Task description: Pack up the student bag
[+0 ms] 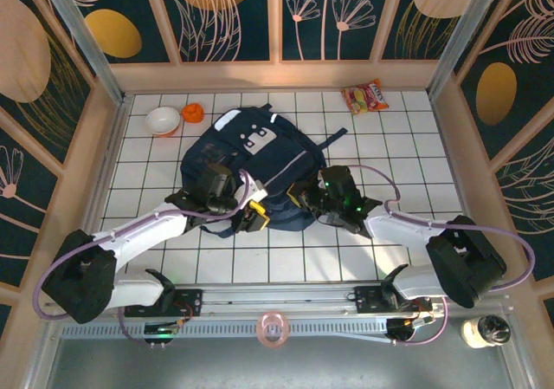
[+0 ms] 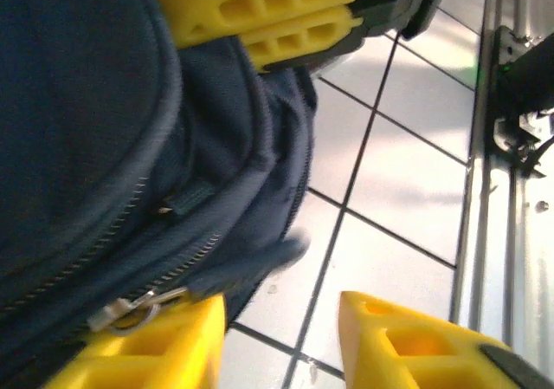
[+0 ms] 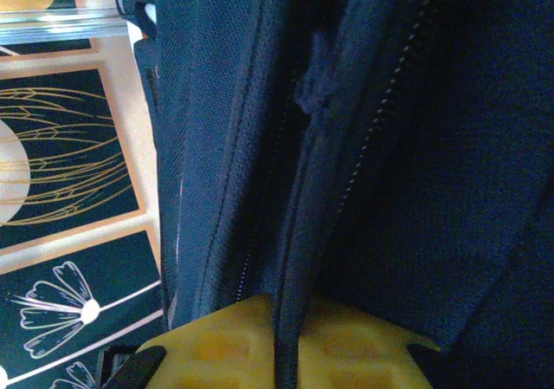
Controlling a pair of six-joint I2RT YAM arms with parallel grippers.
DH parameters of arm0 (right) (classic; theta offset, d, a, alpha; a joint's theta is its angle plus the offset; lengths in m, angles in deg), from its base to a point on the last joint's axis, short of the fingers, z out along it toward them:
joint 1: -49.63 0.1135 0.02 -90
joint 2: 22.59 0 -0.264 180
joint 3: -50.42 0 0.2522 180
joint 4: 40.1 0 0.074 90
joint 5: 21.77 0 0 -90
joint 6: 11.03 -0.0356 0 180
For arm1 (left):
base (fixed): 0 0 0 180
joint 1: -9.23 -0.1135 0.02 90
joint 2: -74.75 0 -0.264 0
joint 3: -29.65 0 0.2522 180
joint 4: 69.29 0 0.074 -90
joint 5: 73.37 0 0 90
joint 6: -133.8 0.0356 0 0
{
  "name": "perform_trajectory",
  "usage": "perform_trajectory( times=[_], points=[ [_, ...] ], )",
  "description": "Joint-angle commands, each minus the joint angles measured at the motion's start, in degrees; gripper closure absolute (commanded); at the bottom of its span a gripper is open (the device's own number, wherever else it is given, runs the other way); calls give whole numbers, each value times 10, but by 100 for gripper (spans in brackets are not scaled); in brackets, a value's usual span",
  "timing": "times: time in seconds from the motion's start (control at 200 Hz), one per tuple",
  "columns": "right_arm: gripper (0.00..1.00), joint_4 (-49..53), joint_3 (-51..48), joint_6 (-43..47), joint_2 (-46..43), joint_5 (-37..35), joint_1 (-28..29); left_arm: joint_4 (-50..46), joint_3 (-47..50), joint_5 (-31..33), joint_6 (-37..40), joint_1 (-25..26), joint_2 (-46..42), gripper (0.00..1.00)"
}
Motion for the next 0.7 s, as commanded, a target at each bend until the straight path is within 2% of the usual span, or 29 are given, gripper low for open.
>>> perform_trajectory(
  times=[0.0, 0.09, 0.19, 0.245, 0.38, 0.565, 0.696],
  points=[
    [89, 41, 33, 81, -11, 7, -26, 18, -17, 40, 27, 1, -48, 48],
    [90, 82, 51, 138, -11, 37, -57, -14, -8, 87, 84, -5, -98, 33],
    [91, 117, 71, 190, -11, 72, -73, -27, 6, 137, 133, -36, -147, 23],
    [91, 136, 83, 214, -13, 80, -73, -28, 15, 163, 173, -57, -161, 21],
    [92, 166, 102, 256, -12, 101, -91, 11, 39, 234, 302, -60, -157, 18],
    [92, 183, 119, 286, -5, 120, -97, 66, 22, 210, 413, -61, -76, 12],
    [92, 181, 126, 293, -2, 129, -100, 90, 2, 179, 437, -59, -1, 14]
  ],
)
